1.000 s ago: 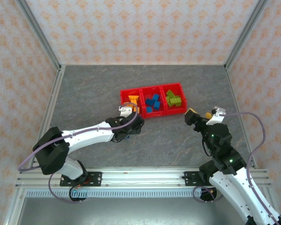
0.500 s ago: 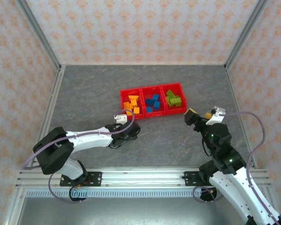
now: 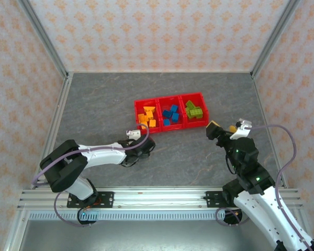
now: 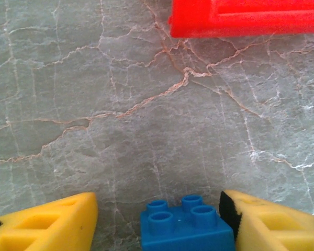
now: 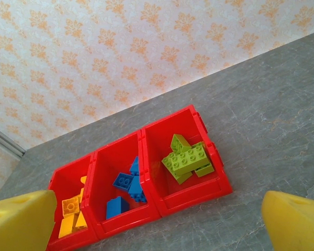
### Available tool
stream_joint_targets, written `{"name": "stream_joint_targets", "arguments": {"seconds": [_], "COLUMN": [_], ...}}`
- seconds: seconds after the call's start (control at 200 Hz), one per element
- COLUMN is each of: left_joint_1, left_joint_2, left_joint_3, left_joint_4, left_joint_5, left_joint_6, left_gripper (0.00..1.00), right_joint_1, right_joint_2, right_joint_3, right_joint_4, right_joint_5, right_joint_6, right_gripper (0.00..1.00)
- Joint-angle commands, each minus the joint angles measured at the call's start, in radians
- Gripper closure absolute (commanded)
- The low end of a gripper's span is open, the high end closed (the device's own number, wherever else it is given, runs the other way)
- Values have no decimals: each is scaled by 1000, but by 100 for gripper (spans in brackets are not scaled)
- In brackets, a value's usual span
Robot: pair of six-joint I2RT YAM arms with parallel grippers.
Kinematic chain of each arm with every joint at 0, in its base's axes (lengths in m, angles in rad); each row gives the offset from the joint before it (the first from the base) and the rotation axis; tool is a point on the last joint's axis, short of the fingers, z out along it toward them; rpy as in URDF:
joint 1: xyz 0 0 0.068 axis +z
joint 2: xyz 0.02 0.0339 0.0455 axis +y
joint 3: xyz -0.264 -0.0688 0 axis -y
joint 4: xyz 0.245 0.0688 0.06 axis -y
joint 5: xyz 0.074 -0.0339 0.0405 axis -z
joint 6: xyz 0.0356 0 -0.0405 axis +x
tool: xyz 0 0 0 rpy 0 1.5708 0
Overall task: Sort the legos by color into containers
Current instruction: Pick up the lego from the center of the table, then place the lego in the container.
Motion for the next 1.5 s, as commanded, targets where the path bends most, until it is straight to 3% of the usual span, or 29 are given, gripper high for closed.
{"name": "stream_joint_targets", "arguments": {"seconds": [0.0,0.265,0.631,0.856,1.146,1.492], "left_joint_1": [11,12,10,11,10,42], "left_joint_2": [25,59,34,29,141,427], "left_joint_3": [-10,14,55,123,402,852], "left_joint_4": [40,59,74,79,10,-99], "left_joint_5": [12,37,69,89,78,38], "left_joint_6": [-3,29,78,151,299,492], "left_gripper": [40,48,72,76,76,75], "right_joint_1": [8,9,8,8,8,8], "right_joint_2": [3,6,6,8,9,12], "right_joint_3": [-7,-7,-7,-6,-4,-3], "right_joint_4": [20,20,20,23,18,19], "right_joint_5": [12,10,10,10,15,13], "right_joint_6": [7,6,6,6,7,3], "right_gripper": [0,0,0,0,0,0]}}
